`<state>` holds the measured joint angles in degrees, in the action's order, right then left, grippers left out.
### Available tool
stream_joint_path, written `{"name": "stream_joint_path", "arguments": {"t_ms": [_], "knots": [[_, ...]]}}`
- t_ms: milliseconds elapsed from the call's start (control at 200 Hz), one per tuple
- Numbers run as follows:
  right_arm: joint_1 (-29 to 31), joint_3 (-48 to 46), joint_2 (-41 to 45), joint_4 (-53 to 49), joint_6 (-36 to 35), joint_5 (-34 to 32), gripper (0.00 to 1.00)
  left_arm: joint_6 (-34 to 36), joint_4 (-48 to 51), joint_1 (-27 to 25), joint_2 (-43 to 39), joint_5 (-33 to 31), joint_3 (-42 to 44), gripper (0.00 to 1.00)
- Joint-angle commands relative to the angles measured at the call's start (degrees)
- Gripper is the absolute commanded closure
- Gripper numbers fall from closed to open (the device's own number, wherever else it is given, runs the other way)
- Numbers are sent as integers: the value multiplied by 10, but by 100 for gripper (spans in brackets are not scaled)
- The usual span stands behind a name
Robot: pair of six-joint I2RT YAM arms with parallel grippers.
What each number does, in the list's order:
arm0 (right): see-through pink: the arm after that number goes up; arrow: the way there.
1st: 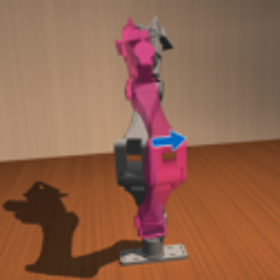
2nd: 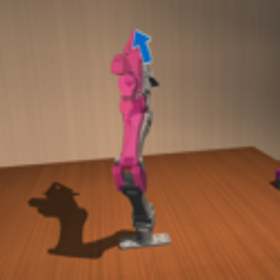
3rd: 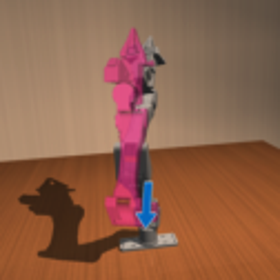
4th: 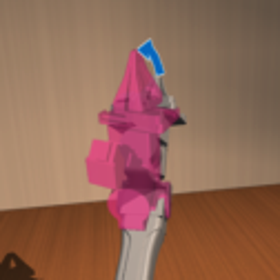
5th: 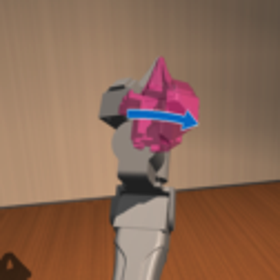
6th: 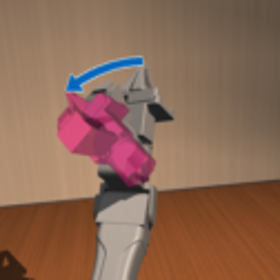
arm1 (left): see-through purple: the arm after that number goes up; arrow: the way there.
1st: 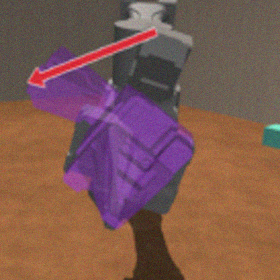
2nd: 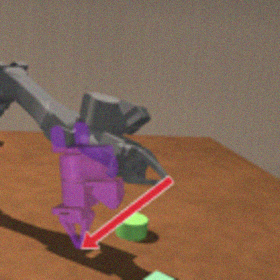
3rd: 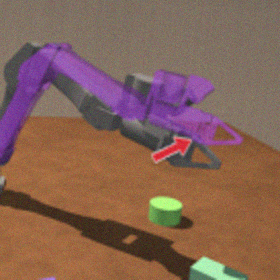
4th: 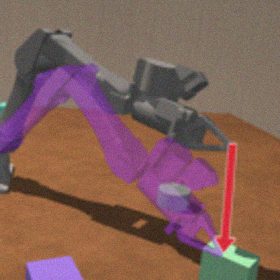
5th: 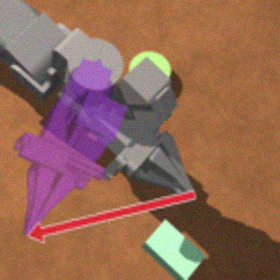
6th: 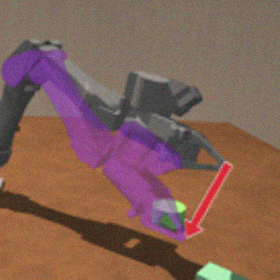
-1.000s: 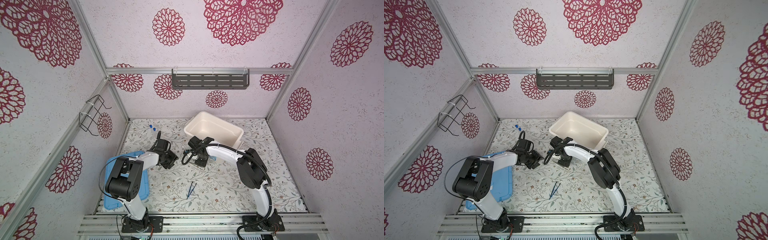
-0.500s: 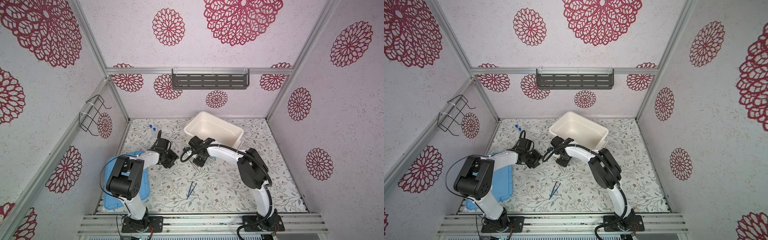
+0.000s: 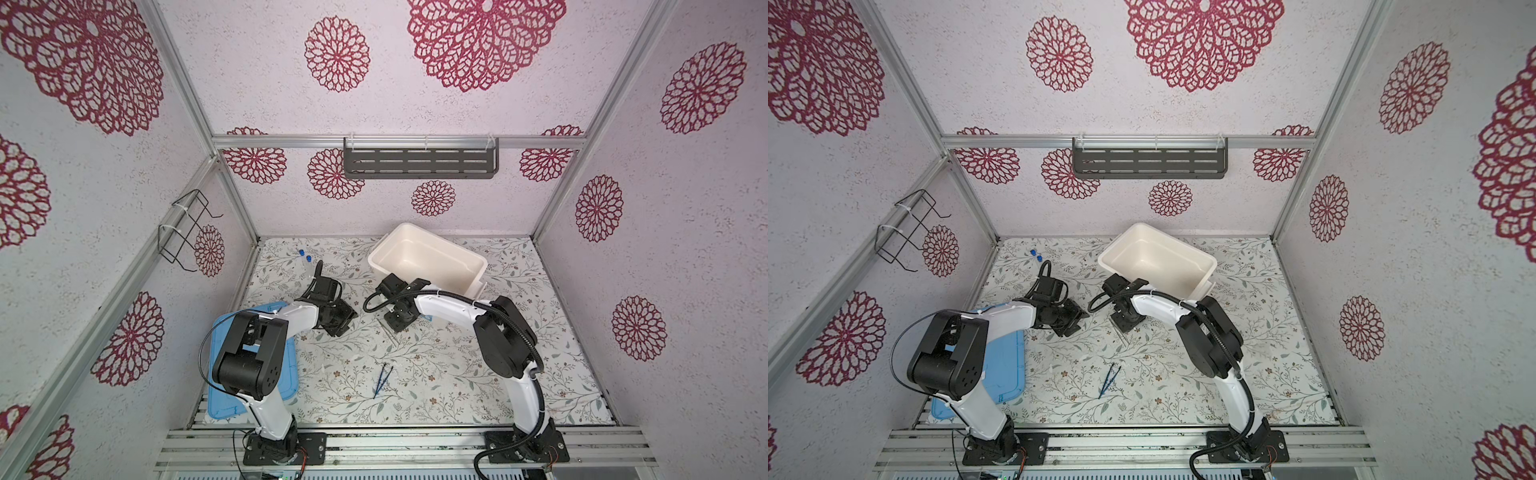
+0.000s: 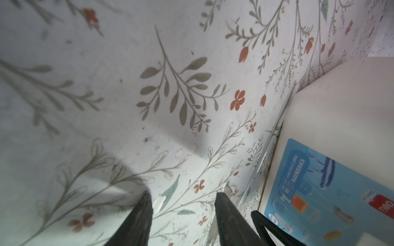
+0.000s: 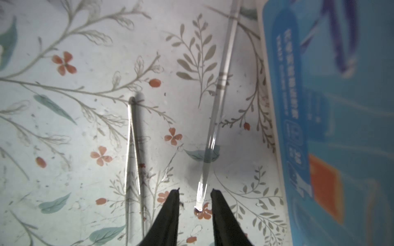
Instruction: Organize the chemistry lab equipment
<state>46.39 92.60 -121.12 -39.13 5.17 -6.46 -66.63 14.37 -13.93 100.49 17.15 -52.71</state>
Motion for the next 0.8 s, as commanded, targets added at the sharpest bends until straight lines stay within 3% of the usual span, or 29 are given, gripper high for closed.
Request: {"name": "stream_joint_path", "arguments": {"t_ms": [0,455,796], "knots": [[0,-7,19,7,18,-15,73,-5,14,4,-1,-17,14,48],[2,-31,-6,5,-5,42,85,-9,6,9,-8,-14,24,48],[12,27,11,-45,10,-6,89,-17,-9,8,-14,-13,35,48]]}}
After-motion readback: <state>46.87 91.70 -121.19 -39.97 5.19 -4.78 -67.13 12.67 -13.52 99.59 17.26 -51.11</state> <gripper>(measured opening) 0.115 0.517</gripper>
